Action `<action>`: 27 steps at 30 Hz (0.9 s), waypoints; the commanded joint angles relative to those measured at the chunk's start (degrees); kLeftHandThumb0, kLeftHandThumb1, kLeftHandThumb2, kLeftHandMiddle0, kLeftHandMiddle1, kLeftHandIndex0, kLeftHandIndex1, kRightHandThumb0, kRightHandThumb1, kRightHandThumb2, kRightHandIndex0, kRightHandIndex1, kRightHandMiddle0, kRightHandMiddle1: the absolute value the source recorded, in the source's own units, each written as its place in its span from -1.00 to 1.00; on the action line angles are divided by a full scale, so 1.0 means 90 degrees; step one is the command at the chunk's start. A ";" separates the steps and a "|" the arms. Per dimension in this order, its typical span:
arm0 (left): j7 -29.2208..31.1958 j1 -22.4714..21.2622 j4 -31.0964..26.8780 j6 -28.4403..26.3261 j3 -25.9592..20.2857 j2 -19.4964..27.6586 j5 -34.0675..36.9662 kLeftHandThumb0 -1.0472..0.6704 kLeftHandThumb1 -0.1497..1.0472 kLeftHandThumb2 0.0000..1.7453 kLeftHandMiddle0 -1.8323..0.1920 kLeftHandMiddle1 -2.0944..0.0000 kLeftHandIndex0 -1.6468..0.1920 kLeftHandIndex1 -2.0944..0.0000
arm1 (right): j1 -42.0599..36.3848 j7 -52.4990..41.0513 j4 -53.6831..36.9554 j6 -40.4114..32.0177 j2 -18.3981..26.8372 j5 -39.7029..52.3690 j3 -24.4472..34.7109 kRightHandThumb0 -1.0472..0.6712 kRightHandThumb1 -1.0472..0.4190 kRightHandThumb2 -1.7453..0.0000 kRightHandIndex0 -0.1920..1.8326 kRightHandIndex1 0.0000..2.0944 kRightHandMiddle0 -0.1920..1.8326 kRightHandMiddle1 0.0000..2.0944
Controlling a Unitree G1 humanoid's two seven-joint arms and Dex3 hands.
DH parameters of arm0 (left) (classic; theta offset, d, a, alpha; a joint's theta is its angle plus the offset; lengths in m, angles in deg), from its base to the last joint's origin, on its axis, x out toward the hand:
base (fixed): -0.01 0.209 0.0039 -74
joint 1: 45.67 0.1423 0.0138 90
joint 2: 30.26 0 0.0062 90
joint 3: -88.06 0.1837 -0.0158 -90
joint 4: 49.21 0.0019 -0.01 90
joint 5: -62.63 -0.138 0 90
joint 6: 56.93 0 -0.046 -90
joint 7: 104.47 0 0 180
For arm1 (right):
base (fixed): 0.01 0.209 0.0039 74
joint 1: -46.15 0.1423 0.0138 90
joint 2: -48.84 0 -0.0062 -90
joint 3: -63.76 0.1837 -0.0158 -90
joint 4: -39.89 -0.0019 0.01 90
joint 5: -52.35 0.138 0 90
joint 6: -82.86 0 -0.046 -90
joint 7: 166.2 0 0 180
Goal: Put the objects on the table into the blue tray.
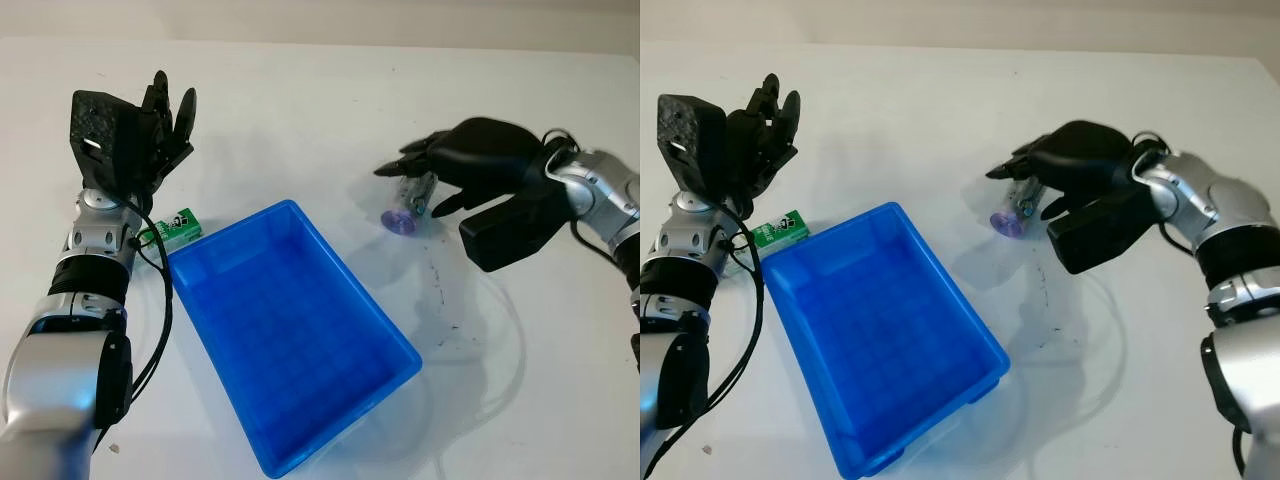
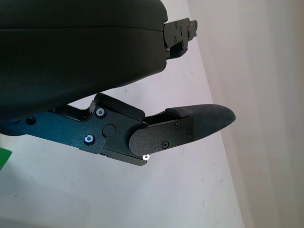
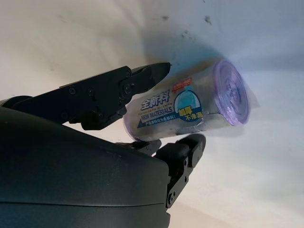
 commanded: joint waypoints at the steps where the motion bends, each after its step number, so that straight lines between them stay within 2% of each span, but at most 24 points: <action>1: -0.0005 -0.0055 0.0052 0.0043 0.0021 0.0089 -0.0024 -0.62 1.00 -0.27 1.00 1.00 1.00 1.00 | -0.0037 0.0231 0.0202 0.0090 -0.0083 -0.0080 -0.0122 0.01 -0.83 0.93 -0.20 -0.80 -0.22 -0.86; 2: -0.0019 -0.0054 0.0047 0.0020 0.0021 0.0096 -0.0029 -0.62 1.00 -0.28 1.00 1.00 1.00 1.00 | -0.0024 0.0423 0.0251 0.0137 -0.0088 -0.0165 -0.0197 -0.02 -0.85 0.93 -0.15 -0.77 -0.19 -0.84; 3: -0.0038 -0.0054 0.0042 0.0003 0.0020 0.0098 -0.0033 -0.63 1.00 -0.28 1.00 1.00 1.00 1.00 | -0.0008 0.0617 0.0321 0.0211 -0.0100 -0.0223 -0.0252 -0.08 -0.88 0.93 -0.13 -0.64 -0.19 -0.66; 5: -0.0051 -0.0050 0.0032 0.0009 0.0009 0.0096 -0.0025 -0.63 1.00 -0.29 1.00 1.00 1.00 1.00 | 0.0040 0.1013 0.0440 0.0247 -0.0115 -0.0422 -0.0407 -0.17 -0.93 0.93 -0.31 -0.03 -0.43 0.02; 6: -0.0049 -0.0049 0.0026 0.0008 0.0005 0.0094 -0.0020 -0.64 1.00 -0.30 1.00 1.00 1.00 1.00 | 0.0062 0.1230 0.0490 0.0220 -0.0124 -0.0543 -0.0495 -0.23 -0.97 0.93 -0.40 0.42 -0.49 0.34; 8: -0.0024 -0.0047 0.0028 0.0023 0.0004 0.0093 -0.0012 -0.63 1.00 -0.30 1.00 1.00 1.00 1.00 | 0.0123 0.1453 0.0519 0.0054 -0.0135 -0.0786 -0.0669 -0.31 -0.99 0.88 -0.42 0.79 -0.50 0.60; 9: -0.0029 -0.0044 0.0025 0.0021 0.0003 0.0088 -0.0011 -0.63 1.00 -0.30 1.00 1.00 1.00 1.00 | 0.0144 0.1518 0.0510 -0.0016 -0.0140 -0.0867 -0.0735 -0.36 -1.00 0.84 -0.38 0.90 -0.48 0.72; 11: -0.0026 -0.0034 0.0017 0.0019 -0.0012 0.0077 0.0010 -0.62 1.00 -0.30 1.00 1.00 1.00 1.00 | 0.0157 0.1725 0.0495 -0.0111 -0.0143 -0.0998 -0.0836 -0.40 -1.00 0.78 -0.15 0.97 -0.37 0.92; 13: -0.0009 -0.0032 0.0029 0.0031 -0.0004 0.0083 0.0007 -0.61 1.00 -0.29 1.00 1.00 1.00 1.00 | 0.0147 0.1906 0.0506 -0.0155 -0.0146 -0.1001 -0.0856 -0.41 -1.00 0.72 0.04 0.99 -0.23 0.98; 15: -0.0034 -0.0032 0.0028 0.0021 0.0007 0.0088 -0.0010 -0.61 1.00 -0.29 1.00 1.00 1.00 1.00 | 0.0149 0.1911 0.0525 -0.0172 -0.0171 -0.0824 -0.0750 -0.39 -1.00 0.71 0.12 1.00 -0.20 1.00; 19: -0.0081 -0.0050 0.0040 -0.0003 -0.0010 0.0076 0.0002 -0.62 1.00 -0.30 1.00 1.00 1.00 1.00 | 0.0209 0.1721 0.0399 -0.0125 -0.0258 -0.0108 -0.0310 -0.32 -1.00 0.70 0.14 1.00 -0.21 1.00; 23: -0.0111 -0.0060 0.0040 0.0006 0.0037 0.0075 -0.0051 -0.62 1.00 -0.30 1.00 1.00 1.00 1.00 | 0.0223 0.1069 0.0093 -0.0034 -0.0495 0.1099 0.0385 -0.24 -1.00 0.71 0.11 1.00 -0.21 1.00; 27: -0.0090 -0.0055 -0.0002 -0.0017 0.0050 0.0059 -0.0056 -0.61 1.00 -0.29 1.00 1.00 1.00 1.00 | 0.0067 0.0135 -0.0780 -0.0062 -0.0804 0.2433 0.1040 -0.23 -1.00 0.61 0.19 1.00 -0.14 1.00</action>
